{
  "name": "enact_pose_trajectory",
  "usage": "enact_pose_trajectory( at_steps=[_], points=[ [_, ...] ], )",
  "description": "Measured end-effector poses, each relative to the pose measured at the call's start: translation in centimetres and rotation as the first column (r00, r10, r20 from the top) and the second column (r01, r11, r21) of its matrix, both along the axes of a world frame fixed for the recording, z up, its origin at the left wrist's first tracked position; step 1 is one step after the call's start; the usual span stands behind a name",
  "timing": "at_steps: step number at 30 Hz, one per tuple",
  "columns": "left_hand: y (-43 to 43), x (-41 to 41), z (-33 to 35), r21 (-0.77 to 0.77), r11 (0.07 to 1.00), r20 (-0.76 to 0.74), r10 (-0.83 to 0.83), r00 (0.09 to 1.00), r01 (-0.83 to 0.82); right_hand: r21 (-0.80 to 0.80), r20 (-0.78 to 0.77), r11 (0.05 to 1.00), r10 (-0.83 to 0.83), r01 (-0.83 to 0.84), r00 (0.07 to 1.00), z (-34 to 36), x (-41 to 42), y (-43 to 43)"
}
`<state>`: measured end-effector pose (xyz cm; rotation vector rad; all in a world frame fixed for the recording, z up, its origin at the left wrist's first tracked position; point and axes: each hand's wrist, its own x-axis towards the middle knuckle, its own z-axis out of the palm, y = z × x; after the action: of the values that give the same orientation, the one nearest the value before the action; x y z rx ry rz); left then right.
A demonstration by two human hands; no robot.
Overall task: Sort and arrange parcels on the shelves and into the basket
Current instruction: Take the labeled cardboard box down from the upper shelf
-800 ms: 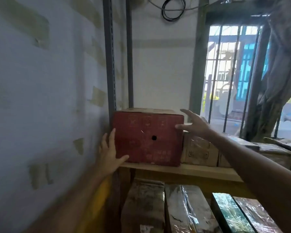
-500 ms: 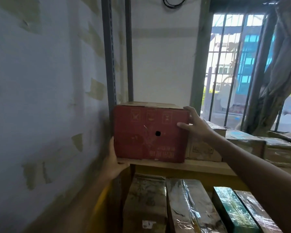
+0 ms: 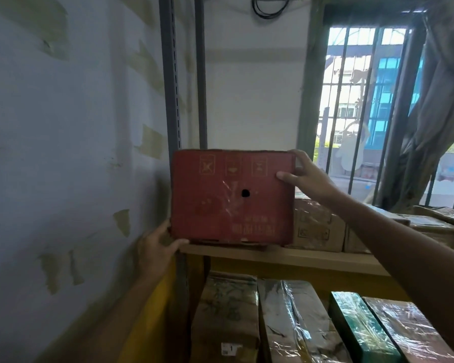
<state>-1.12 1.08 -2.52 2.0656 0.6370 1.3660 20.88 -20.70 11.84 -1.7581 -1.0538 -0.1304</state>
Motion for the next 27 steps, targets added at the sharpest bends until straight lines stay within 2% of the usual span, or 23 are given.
enact_pose_trajectory(
  at_steps=[3,5,6,8,10,12,13,16,19,22,25,27],
  points=[
    [-0.8,-1.2,3.1,-0.061,0.997,0.182,-0.04,0.983,0.052,0.126,-0.097,0.991,-0.024,0.036,0.995,1.6,-0.6,-0.4],
    [-1.8,-1.1,5.5,-0.071,0.99,0.269,-0.096,0.958,0.12,0.207,-0.159,0.977,0.089,-0.055,0.983,2.7,-1.8,-0.5],
    [-2.2,-0.9,6.7,-0.065,0.988,0.302,-0.115,0.946,0.141,0.211,-0.126,0.973,0.122,-0.094,0.984,3.2,-2.4,-0.5],
    [-3.1,-0.5,8.7,-0.066,0.986,0.371,-0.119,0.921,0.154,0.144,0.042,0.986,0.081,-0.086,0.996,4.0,-3.7,-0.5],
    [-3.6,-0.4,10.2,-0.087,0.984,0.413,-0.107,0.905,0.156,0.077,0.242,0.995,-0.087,0.07,0.966,4.5,-4.2,-0.6],
    [-3.6,-0.2,11.2,-0.082,0.988,0.386,-0.087,0.918,0.128,0.07,0.346,0.981,-0.192,0.178,0.918,4.9,-4.4,-0.8],
    [-3.4,-0.2,11.7,-0.076,0.991,0.364,-0.074,0.928,0.109,0.062,0.339,0.985,-0.171,0.159,0.925,5.0,-4.4,-1.1],
    [-3.0,0.1,13.0,-0.118,0.992,0.325,0.004,0.946,0.036,0.035,0.219,0.998,0.037,-0.046,0.975,4.4,-4.4,-2.6],
    [-3.1,0.8,13.8,-0.137,0.99,0.313,0.058,0.948,-0.015,-0.002,0.353,1.0,0.014,-0.015,0.935,2.7,-4.0,-3.0],
    [-3.2,1.2,13.1,-0.086,0.994,0.288,-0.046,0.956,0.074,0.142,0.256,0.99,-0.056,0.02,0.965,2.6,-3.7,-2.5],
    [-2.6,0.8,10.7,-0.077,0.968,0.217,-0.219,0.951,0.24,0.148,0.23,0.989,-0.033,-0.001,0.973,3.1,-3.2,-2.4],
    [-1.8,0.4,8.6,-0.088,0.956,0.157,-0.263,0.952,0.279,0.181,0.229,0.983,-0.038,-0.004,0.973,4.0,-2.9,-2.2]
  ],
)
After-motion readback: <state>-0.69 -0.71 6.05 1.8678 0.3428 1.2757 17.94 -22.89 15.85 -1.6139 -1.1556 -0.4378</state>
